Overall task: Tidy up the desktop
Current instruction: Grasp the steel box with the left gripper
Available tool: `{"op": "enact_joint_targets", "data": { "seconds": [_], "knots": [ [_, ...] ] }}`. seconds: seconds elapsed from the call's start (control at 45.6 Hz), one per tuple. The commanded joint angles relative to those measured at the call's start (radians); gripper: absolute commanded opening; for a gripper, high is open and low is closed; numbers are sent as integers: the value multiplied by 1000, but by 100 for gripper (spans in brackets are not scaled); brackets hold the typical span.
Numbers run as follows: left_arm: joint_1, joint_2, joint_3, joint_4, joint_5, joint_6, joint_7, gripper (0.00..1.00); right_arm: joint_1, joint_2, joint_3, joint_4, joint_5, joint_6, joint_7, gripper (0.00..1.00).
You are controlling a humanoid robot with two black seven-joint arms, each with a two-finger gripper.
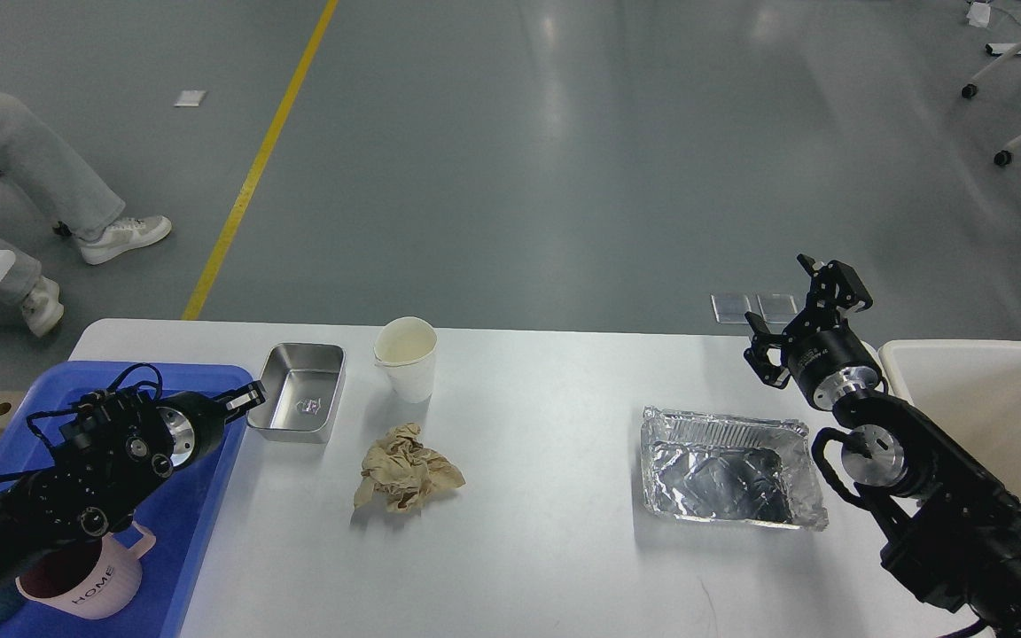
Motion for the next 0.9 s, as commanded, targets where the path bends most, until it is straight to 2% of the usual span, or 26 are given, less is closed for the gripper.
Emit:
{"op": "enact_joint_targets", "data": {
  "seconds": [0.0, 0.395, 0.505, 0.658, 0.878],
  "knots": [
    [1, -2, 0, 0, 0, -12, 0, 30, 2, 0, 0, 0, 0, -1, 0, 100],
    [-13, 0, 59, 0, -1, -38, -13, 22, 3, -1, 0, -8, 0, 0, 0, 100],
    [-16, 3, 59, 0, -1, -65, -17, 14, 3, -1, 0, -8, 0, -1, 0, 100],
    [-28, 9, 59, -1, -1, -102, -48, 1, 3, -1, 0, -8, 0, -1, 0, 100],
    [-36, 12, 57, -1, -3, -108, -56, 0, 2, -1, 0, -8, 0, 0, 0, 100]
  ]
}}
